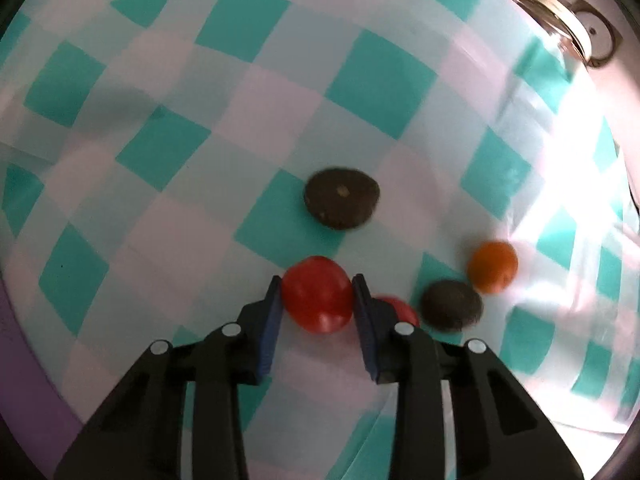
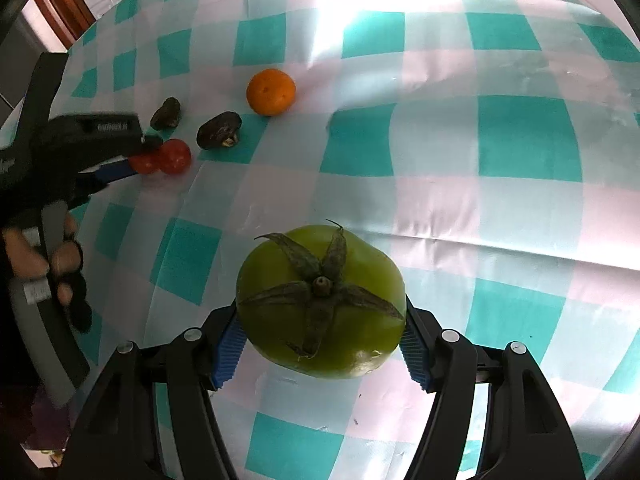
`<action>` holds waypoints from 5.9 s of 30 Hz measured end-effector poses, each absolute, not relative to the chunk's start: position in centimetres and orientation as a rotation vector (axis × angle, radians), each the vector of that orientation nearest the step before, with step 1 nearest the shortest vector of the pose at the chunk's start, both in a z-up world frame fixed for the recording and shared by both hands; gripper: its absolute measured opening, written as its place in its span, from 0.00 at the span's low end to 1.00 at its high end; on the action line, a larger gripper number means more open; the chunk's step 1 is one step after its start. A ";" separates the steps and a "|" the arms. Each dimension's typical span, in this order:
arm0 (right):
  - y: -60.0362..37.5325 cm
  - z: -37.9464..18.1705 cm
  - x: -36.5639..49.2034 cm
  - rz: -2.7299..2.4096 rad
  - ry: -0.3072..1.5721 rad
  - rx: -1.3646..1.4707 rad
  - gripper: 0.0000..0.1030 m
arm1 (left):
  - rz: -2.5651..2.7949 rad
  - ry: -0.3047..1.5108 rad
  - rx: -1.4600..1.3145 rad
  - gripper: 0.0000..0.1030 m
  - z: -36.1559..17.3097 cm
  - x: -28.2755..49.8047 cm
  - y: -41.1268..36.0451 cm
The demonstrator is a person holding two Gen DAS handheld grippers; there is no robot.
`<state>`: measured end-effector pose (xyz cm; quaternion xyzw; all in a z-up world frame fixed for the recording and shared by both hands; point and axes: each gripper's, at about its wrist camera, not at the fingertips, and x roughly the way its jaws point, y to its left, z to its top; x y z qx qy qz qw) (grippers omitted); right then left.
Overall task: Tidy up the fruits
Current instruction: 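Grasp the green tomato with the right gripper while the left gripper grasps a red cherry tomato, then carry the green tomato and cherry tomato into the box and release them, then withdraw both grippers from the box toward the remaining fruits, then grasp the small orange with the right gripper while the left gripper grasps a cherry tomato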
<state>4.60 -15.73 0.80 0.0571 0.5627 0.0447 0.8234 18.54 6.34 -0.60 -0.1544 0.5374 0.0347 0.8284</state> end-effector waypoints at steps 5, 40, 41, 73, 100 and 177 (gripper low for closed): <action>-14.6 0.8 5.6 0.113 1.192 0.114 0.63 | 0.037 1.120 -0.369 0.38 -0.6 17.3 7.4; -20.6 14.3 -9.2 0.523 0.823 0.046 0.63 | 0.090 0.789 -0.378 0.30 19.4 -17.3 5.8; -20.7 14.6 -9.5 0.530 0.815 0.038 0.63 | 0.091 0.785 -0.377 0.30 19.8 -18.2 5.8; 0.3 18.0 -10.1 0.804 0.841 -0.187 0.63 | 0.279 0.730 -0.544 0.30 17.7 -24.6 25.2; 27.2 2.8 -4.7 0.749 1.428 -0.755 0.63 | 0.086 1.274 -0.353 0.30 5.6 -7.0 39.1; -13.6 1.3 17.6 0.145 0.971 0.159 0.45 | 0.016 1.045 0.001 0.98 -2.1 17.4 2.8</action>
